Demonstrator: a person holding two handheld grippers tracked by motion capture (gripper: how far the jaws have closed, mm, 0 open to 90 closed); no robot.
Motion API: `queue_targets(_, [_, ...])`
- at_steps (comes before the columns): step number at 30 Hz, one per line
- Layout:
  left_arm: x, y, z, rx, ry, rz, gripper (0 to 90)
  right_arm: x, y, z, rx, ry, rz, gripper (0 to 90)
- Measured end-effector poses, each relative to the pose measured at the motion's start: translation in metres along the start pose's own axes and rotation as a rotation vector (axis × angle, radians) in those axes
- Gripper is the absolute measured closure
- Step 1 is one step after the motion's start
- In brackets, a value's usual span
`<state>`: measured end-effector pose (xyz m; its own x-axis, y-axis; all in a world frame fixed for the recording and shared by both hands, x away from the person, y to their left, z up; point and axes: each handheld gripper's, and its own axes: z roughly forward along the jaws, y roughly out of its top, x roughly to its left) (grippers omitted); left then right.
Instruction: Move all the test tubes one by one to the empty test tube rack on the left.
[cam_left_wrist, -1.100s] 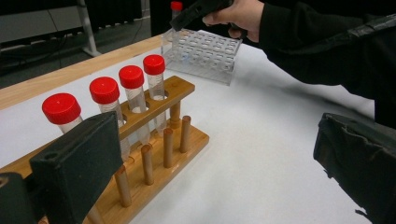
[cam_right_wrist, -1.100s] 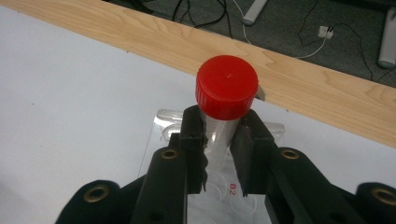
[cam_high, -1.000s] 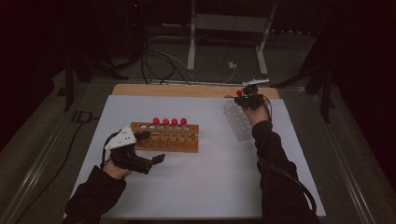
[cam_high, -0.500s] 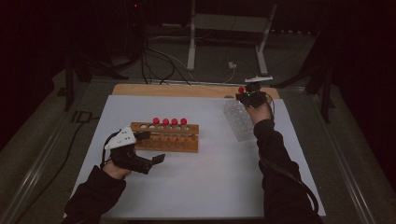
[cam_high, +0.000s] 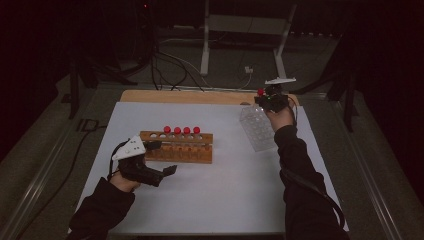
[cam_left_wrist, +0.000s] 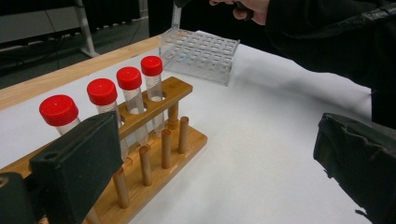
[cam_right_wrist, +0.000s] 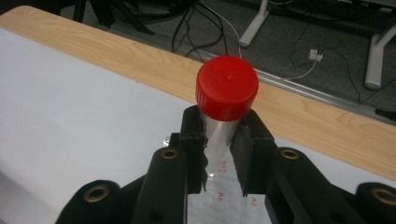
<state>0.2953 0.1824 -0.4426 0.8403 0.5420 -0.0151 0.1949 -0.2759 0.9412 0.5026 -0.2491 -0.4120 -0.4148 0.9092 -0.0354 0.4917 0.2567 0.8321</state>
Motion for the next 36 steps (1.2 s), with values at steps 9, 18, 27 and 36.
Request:
queue_targets(9, [0.000, 0.000, -0.001, -0.005, 0.008, -0.001, 1.9, 0.001, 0.007, -0.011, -0.029, 0.007, 0.001, 75.3])
queue_targets(18, [0.000, 0.001, -0.001, -0.004, 0.004, -0.001, 1.9, 0.006, 0.012, -0.021, -0.041, 0.021, -0.017, 75.3])
queue_targets(27, [-0.001, 0.001, -0.001, -0.003, 0.000, 0.002, 1.9, 0.017, 0.013, -0.031, -0.040, 0.064, -0.049, 75.4])
queue_targets(36, [-0.004, 0.002, 0.002, 0.010, -0.014, 0.006, 1.9, 0.034, 0.008, -0.043, -0.042, 0.127, -0.087, 75.3])
